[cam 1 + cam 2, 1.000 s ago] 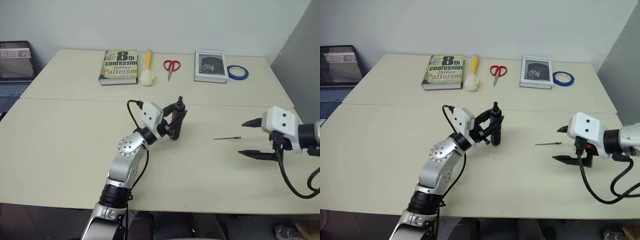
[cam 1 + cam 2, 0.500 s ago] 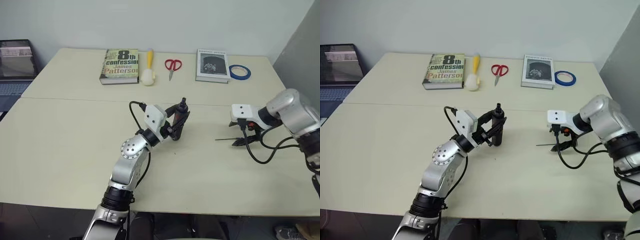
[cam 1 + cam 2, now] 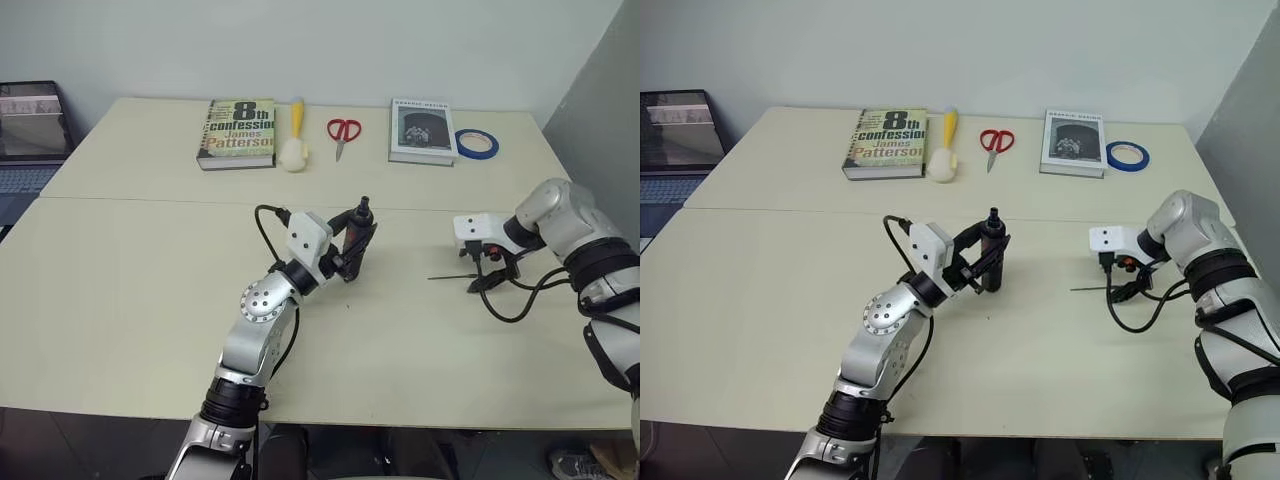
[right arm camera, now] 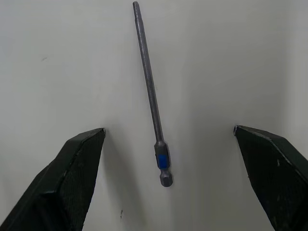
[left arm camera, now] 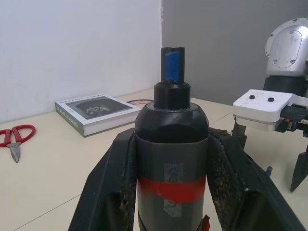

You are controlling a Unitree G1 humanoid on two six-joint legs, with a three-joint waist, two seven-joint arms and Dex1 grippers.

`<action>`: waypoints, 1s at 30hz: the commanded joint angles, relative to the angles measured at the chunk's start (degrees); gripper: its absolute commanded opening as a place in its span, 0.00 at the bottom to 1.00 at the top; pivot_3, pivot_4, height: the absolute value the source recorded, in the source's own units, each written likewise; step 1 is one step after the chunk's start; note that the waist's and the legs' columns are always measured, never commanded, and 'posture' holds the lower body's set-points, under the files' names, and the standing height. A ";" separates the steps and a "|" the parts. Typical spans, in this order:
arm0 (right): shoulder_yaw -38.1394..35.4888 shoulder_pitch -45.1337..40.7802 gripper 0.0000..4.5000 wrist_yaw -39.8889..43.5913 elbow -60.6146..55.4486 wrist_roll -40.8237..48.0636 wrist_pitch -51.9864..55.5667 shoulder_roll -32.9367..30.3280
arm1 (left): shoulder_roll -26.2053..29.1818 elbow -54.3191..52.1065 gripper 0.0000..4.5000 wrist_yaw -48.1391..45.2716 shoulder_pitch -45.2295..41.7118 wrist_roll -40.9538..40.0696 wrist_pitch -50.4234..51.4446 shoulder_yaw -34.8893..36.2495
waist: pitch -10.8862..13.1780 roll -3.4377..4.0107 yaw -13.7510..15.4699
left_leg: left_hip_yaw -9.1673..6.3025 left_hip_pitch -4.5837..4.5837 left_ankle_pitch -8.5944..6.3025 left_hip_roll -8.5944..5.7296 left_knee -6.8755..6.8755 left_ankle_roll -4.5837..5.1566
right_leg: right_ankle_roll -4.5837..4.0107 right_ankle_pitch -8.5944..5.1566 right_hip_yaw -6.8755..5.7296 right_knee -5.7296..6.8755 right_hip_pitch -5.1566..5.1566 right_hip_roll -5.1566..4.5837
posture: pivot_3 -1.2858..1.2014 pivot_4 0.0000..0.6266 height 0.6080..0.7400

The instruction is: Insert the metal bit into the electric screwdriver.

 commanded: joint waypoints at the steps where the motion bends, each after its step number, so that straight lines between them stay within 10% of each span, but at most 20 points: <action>1: -1.65 -0.99 1.00 -0.60 1.70 -0.95 -0.78 1.01 | 0.11 -1.41 0.36 0.20 0.34 0.25 -0.34 -0.27 | -0.01 0.00 -0.01 | 0.00 0.00 0.00 0.00 0.00 0.00 | 0.00 0.00 0.00 0.00 0.00 0.00 | 0.52 0.24 1.00; 7: -2.11 -0.89 0.89 -1.08 3.17 -2.44 -1.35 2.01 | 0.27 -1.02 0.36 0.24 0.01 0.33 -0.34 -0.14 | -0.02 0.01 -0.10 | 0.00 0.05 0.00 0.00 0.03 0.01 | -0.03 0.09 0.00 0.01 0.03 0.00 | 0.52 0.24 1.00; 24: -1.51 0.83 0.01 0.84 0.59 -6.12 -4.31 2.08 | 0.21 -0.53 0.36 0.64 -0.36 0.50 -0.60 -0.13 | -0.03 0.02 -0.10 | 0.00 0.05 0.01 0.00 0.04 0.00 | -0.01 0.15 0.00 0.02 0.05 0.01 | 0.52 0.24 1.00; 30: -2.06 1.36 0.00 2.91 -1.10 -5.93 -2.94 1.56 | 0.29 -0.28 0.36 0.68 -0.60 0.58 -0.89 -0.12 | -0.04 0.03 -0.08 | 0.00 0.06 0.01 0.00 0.04 0.00 | -0.01 0.17 0.00 0.02 0.05 0.01 | 0.52 0.24 1.00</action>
